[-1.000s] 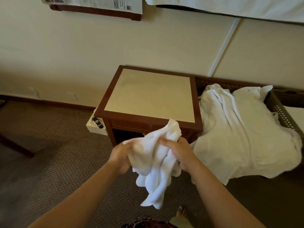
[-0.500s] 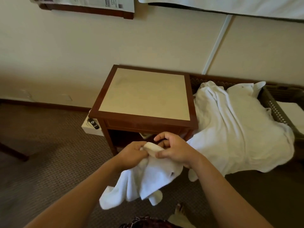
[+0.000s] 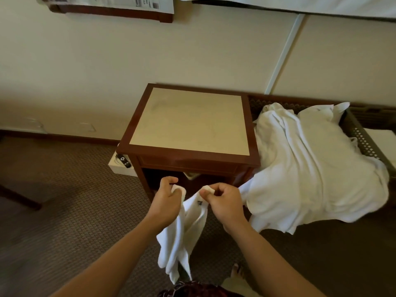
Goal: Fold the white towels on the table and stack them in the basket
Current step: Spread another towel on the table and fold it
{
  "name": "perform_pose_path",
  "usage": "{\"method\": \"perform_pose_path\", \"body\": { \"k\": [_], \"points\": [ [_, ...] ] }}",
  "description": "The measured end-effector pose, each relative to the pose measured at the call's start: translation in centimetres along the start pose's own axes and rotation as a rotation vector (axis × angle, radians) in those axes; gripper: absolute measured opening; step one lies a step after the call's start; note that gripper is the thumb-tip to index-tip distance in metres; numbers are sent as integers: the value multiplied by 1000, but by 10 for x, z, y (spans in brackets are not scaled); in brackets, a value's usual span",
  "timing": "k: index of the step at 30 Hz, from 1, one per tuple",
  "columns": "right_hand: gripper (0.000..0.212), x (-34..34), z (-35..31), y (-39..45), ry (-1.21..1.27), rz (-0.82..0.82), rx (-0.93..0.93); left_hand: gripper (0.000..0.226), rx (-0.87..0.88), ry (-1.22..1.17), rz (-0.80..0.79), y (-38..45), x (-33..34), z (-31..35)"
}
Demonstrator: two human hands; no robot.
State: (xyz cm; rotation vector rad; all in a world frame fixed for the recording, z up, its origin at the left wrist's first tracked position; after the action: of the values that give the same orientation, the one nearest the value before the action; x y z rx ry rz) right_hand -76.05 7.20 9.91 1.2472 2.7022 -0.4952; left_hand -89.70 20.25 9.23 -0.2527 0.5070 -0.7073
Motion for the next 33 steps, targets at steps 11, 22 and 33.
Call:
{"method": "perform_pose_path", "body": {
  "k": [11,22,33],
  "points": [
    [11,31,-7,-6,380,-56,156,6,172,-172,261,-28,-7,27],
    [21,29,-16,-8,533,-183,107,59,224,-314,-22,-38,27,26],
    [18,-16,-54,4,-42,-266,-322,35,306,-114,-26,-14,5,24]
  ]
}}
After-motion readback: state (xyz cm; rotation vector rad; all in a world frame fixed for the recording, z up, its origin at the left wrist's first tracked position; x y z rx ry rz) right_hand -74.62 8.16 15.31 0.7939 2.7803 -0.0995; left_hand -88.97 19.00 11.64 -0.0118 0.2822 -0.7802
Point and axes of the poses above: each hand's wrist, its own y-axis towards the middle knuckle, its own x-axis out of the palm, z = x × y, the point moved 7 cm from there along y, towards the middle knuckle, and after that the axes turned 2 degrees about -x, right-handed, at the moved point
